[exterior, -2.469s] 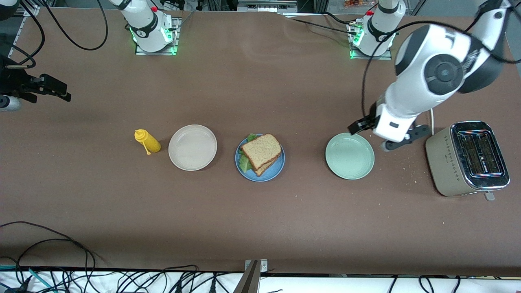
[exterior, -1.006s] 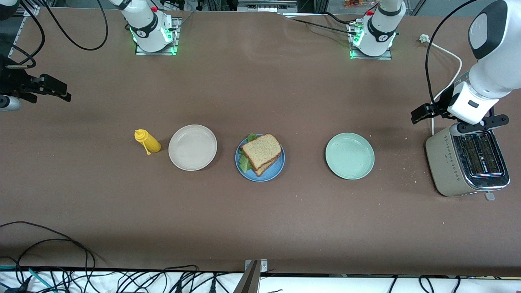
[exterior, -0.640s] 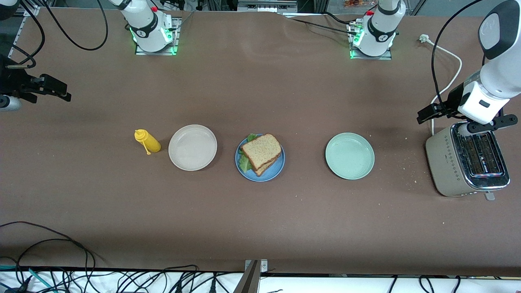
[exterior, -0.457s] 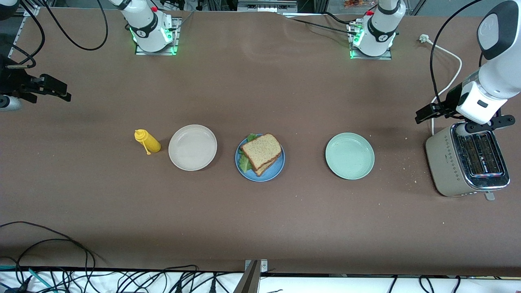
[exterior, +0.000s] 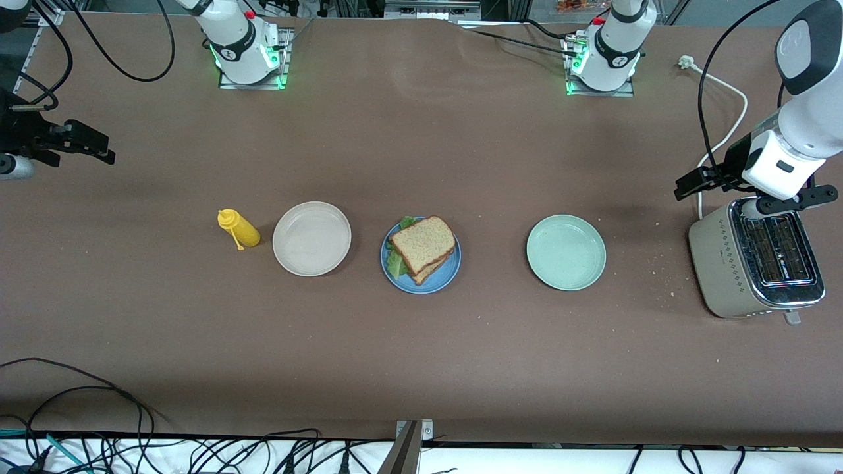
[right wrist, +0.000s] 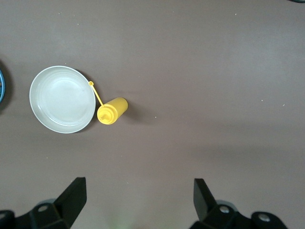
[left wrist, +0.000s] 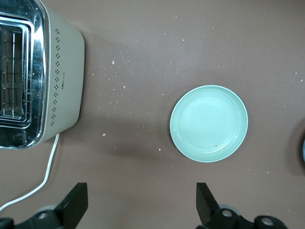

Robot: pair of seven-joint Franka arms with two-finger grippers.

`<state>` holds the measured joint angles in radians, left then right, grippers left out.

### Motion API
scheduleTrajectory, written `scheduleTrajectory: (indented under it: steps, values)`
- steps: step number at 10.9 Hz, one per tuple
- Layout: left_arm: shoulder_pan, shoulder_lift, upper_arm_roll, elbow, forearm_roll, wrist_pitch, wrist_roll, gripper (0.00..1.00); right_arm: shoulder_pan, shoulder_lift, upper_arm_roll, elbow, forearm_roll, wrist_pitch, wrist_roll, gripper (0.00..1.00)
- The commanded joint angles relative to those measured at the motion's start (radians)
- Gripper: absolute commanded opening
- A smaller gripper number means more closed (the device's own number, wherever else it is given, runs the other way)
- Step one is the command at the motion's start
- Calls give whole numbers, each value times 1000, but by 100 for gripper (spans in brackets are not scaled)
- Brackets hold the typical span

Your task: Make sandwich in blue plate with both arms

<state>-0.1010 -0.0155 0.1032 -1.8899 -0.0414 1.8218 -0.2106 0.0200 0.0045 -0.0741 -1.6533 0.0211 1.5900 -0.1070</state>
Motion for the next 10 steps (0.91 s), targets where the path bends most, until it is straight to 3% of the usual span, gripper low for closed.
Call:
scheduleTrajectory:
  steps: [1,10]
  values:
    - [-16,-23,16,-6,-18,2,66,100,-2,5,4,20,-7,-15,3,100]
    - [-14,-21,23,21,-2,-73,164,100,-2,5,4,20,-7,-15,0,100]
